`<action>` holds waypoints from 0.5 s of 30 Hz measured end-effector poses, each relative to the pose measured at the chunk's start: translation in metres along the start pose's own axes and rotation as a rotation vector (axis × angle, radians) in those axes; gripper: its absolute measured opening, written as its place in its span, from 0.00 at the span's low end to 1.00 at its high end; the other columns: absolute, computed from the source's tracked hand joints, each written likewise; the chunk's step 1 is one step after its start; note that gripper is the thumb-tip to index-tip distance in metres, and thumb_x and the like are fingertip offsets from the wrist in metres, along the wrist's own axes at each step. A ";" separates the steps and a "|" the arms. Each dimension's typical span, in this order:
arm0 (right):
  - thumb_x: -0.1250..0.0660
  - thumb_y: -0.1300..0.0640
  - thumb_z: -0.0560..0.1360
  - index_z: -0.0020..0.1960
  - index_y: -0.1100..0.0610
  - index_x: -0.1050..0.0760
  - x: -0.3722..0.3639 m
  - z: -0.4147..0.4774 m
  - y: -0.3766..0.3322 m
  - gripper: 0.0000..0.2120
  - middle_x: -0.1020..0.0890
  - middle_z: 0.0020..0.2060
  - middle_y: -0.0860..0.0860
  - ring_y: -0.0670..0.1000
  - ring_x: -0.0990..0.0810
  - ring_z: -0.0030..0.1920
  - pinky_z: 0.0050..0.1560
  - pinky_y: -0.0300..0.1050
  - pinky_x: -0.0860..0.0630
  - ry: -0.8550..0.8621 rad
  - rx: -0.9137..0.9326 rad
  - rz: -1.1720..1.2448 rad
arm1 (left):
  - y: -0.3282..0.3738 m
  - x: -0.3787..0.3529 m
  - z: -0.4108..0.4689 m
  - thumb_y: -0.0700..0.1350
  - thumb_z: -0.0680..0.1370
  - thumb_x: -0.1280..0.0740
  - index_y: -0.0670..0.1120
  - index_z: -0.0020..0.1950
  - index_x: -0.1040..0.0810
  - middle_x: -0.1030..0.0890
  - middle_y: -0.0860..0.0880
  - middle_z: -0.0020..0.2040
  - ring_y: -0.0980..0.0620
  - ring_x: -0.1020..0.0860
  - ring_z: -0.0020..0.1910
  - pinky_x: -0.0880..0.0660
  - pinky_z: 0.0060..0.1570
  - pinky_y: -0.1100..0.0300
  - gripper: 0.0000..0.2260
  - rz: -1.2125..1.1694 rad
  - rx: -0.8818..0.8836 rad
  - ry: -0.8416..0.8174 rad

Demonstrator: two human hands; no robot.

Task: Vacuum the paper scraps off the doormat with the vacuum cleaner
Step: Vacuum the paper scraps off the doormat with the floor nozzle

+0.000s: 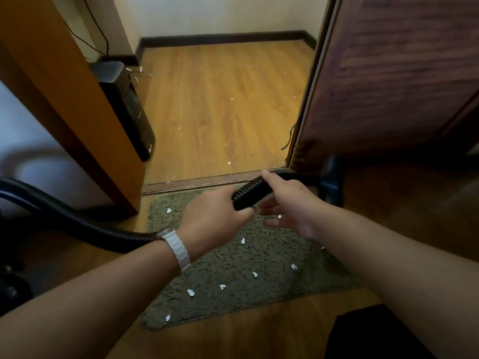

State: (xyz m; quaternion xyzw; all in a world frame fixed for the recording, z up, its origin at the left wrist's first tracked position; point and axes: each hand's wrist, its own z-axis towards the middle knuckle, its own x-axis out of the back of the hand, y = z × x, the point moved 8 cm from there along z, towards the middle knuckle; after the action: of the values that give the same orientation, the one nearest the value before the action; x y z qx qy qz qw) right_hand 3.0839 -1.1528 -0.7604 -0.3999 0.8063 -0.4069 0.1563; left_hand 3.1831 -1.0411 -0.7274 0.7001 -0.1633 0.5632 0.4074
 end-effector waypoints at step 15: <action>0.32 0.65 0.74 0.59 0.60 0.32 0.008 0.015 0.003 0.16 0.23 0.47 0.58 0.60 0.19 0.49 0.50 0.57 0.18 0.188 0.033 -0.056 | 0.027 -0.046 -0.037 0.56 0.74 0.34 0.52 0.43 0.33 0.26 0.53 0.37 0.51 0.25 0.35 0.33 0.30 0.58 0.11 -0.018 -0.156 -0.224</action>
State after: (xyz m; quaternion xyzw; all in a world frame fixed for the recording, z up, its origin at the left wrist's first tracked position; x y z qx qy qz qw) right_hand 3.0857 -1.1655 -0.7713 -0.3795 0.7991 -0.4602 0.0751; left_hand 3.1263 -1.0404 -0.7584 0.7263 -0.2445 0.4635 0.4449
